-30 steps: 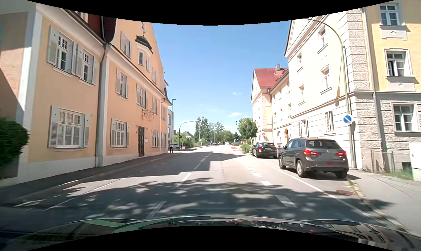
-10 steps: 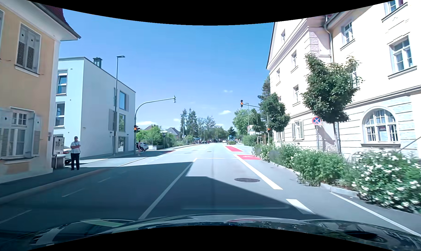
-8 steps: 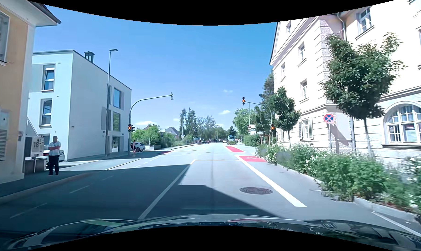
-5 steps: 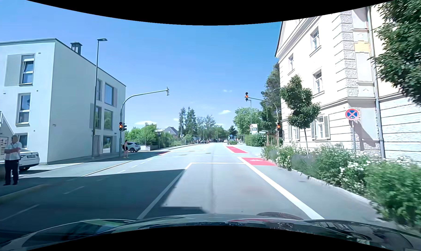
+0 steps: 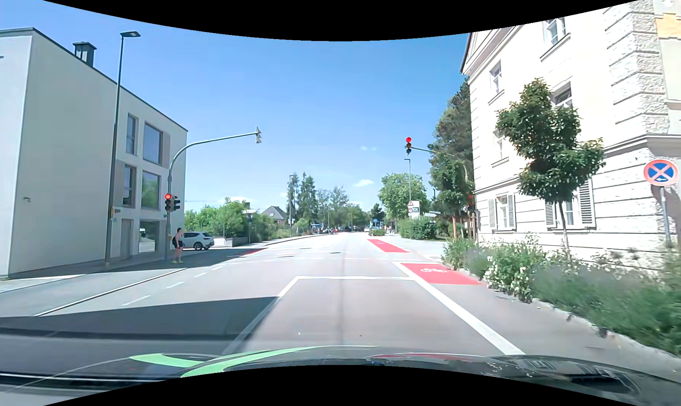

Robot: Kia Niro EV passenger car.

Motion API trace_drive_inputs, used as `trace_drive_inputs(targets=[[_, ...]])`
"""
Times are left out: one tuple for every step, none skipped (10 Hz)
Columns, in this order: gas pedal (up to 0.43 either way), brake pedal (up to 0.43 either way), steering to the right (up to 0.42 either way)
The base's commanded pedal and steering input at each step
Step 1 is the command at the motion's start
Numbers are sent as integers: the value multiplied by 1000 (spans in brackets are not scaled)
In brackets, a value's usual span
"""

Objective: Follow the waypoints while adhering to traffic rules and regulations

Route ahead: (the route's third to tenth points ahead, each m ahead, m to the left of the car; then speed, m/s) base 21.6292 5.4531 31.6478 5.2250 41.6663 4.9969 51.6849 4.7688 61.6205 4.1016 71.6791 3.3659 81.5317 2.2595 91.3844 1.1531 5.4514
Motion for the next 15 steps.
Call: trace_drive_inputs(targets=[[0, 256, 4], [0, 256, 4], [0, 262, 3], [0, 268, 1], [0, 268, -1], [0, 268, -1], [0, 268, -3], [0, 268, -3], [0, 268, -4], [0, 268, -5], [0, 268, -8], [0, 268, -8], [0, 268, -9], [0, 268, -8], [0, 268, -9]])
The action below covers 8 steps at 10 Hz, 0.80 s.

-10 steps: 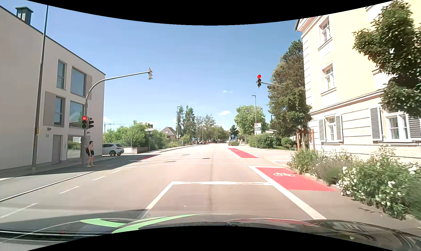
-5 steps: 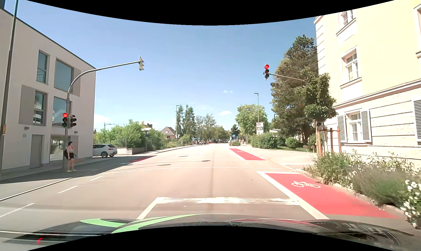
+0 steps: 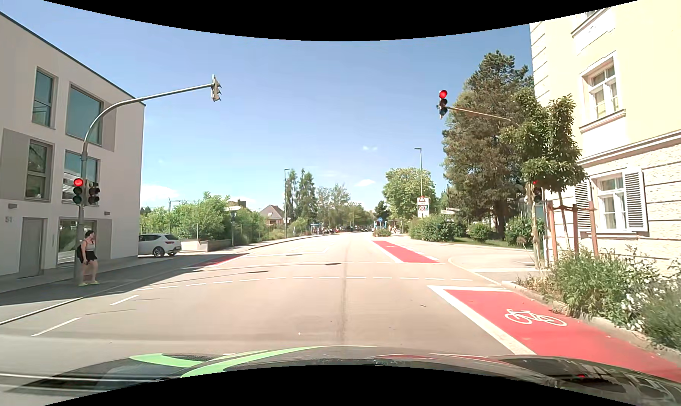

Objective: Follow the waypoints while adhering to traffic rules and regulations

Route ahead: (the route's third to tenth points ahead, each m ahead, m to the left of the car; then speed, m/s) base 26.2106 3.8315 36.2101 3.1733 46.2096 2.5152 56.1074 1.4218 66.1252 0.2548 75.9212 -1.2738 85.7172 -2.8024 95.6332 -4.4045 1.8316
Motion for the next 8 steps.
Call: trace_drive_inputs(targets=[[0, 268, -8], [0, 274, -9], [0, 268, -8], [0, 274, -8], [0, 268, -9], [0, 268, -8], [0, 256, -8], [0, 250, -8]])
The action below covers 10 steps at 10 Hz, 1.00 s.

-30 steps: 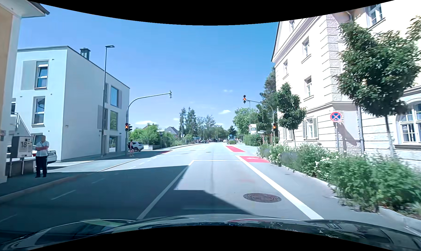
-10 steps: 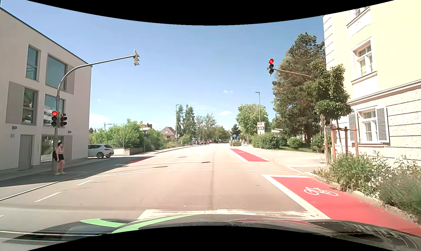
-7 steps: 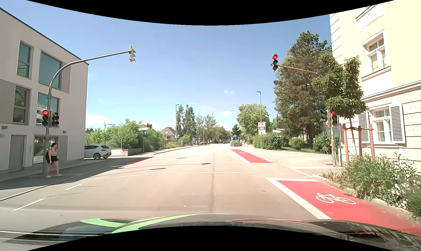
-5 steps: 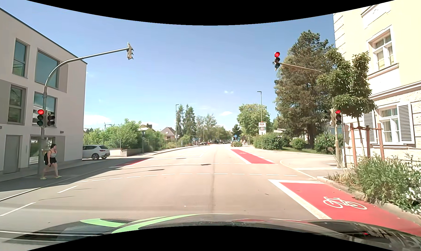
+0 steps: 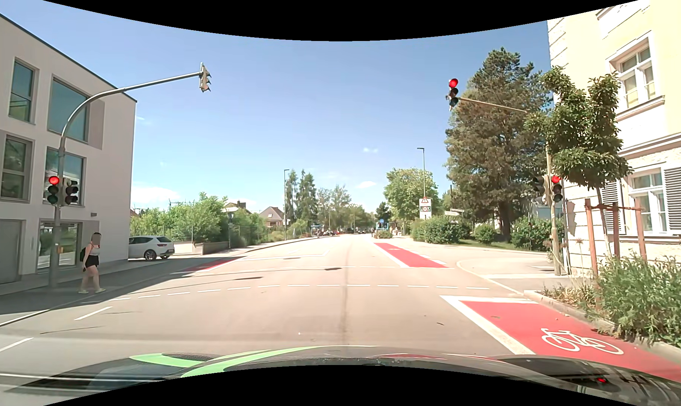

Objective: Follow the waypoints while adhering to traffic rules and regulations

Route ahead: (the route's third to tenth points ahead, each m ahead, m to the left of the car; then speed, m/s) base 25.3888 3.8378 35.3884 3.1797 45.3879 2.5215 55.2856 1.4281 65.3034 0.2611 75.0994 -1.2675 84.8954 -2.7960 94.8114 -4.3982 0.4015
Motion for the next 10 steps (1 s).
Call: trace_drive_inputs(targets=[[0, 244, -8], [0, 244, -8], [0, 250, -8], [0, 256, -8], [0, 250, -8], [0, 262, -8], [0, 268, -7], [0, 280, -7], [0, 280, -7], [0, 280, -7]])
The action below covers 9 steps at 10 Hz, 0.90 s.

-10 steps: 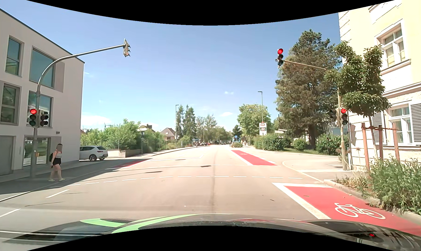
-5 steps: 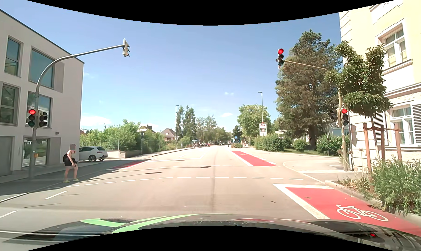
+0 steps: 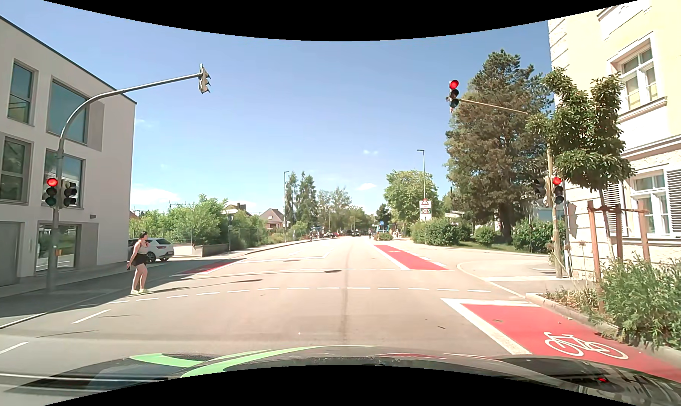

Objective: Follow the waypoints while adhering to traffic rules and regulations

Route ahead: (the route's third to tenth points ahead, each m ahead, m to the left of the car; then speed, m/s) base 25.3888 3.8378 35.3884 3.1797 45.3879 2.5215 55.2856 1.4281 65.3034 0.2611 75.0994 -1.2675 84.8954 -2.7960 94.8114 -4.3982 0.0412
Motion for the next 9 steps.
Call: trace_drive_inputs(targets=[[0, 280, -7], [0, 287, -7], [0, 287, -8], [0, 287, -7], [0, 287, -8], [0, 287, -7], [0, 287, -8], [0, 287, -7], [0, 287, -7]])
